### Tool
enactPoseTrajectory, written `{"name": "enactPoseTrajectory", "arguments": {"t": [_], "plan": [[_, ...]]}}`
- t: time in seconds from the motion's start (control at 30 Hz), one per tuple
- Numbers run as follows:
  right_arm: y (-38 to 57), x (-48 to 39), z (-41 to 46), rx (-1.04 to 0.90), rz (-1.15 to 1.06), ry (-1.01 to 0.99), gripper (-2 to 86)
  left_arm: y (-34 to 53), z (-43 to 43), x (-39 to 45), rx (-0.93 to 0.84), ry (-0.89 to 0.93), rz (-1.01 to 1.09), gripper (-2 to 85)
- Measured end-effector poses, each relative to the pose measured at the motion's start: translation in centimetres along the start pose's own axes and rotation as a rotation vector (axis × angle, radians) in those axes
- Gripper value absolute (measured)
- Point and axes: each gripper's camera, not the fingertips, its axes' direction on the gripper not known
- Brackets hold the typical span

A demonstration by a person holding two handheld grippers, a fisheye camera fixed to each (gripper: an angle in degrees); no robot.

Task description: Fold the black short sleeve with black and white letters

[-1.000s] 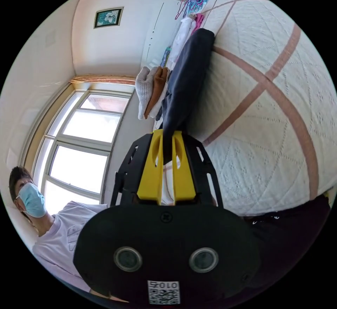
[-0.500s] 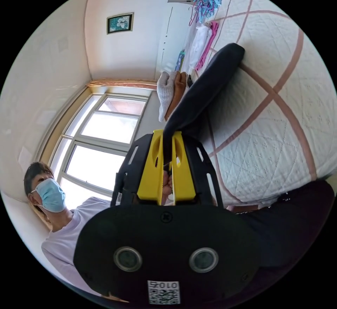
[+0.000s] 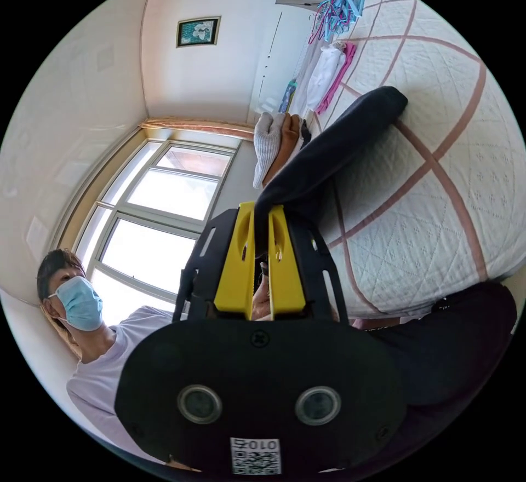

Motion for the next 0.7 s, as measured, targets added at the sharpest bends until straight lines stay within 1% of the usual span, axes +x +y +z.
{"name": "enactPoseTrajectory", "arguments": {"t": [0.03,0.1,0.13,0.2,0.37,0.57,0.63,0.7], "plan": [[0.1,-0.1,-0.3,0.002,0.002,0.002,5.4,0.0,-0.2,0.6,0.024,0.024,0.0,15.8],[0.6,-0.5,-1.5,0.018,0.008,0.014,5.4,-0.1,-0.8,2.0,0.048,-0.009,0.041,16.0],[0.7,-0.6,-1.8,0.02,0.008,0.017,5.4,-0.3,-1.1,2.4,0.054,-0.033,0.042,16.0],[1.2,-0.9,-2.8,0.028,0.019,0.013,5.5,-0.8,-1.3,2.5,0.056,-0.017,0.019,15.8],[1.9,-1.7,-4.2,0.021,0.033,0.027,5.5,-1.7,-0.9,5.3,0.027,-0.128,0.082,12.2],[3.4,-1.2,-6.0,-0.016,0.085,0.191,5.6,-1.4,-3.2,7.3,-0.005,-0.194,0.141,7.0],[3.9,-0.5,-6.2,-0.018,0.116,0.196,5.5,-1.7,-3.8,8.5,-0.002,-0.188,0.163,6.3],[4.2,-0.5,-6.7,-0.003,0.138,0.139,5.5,-2.1,-4.3,10.3,0.003,-0.16,0.199,5.9]]}}
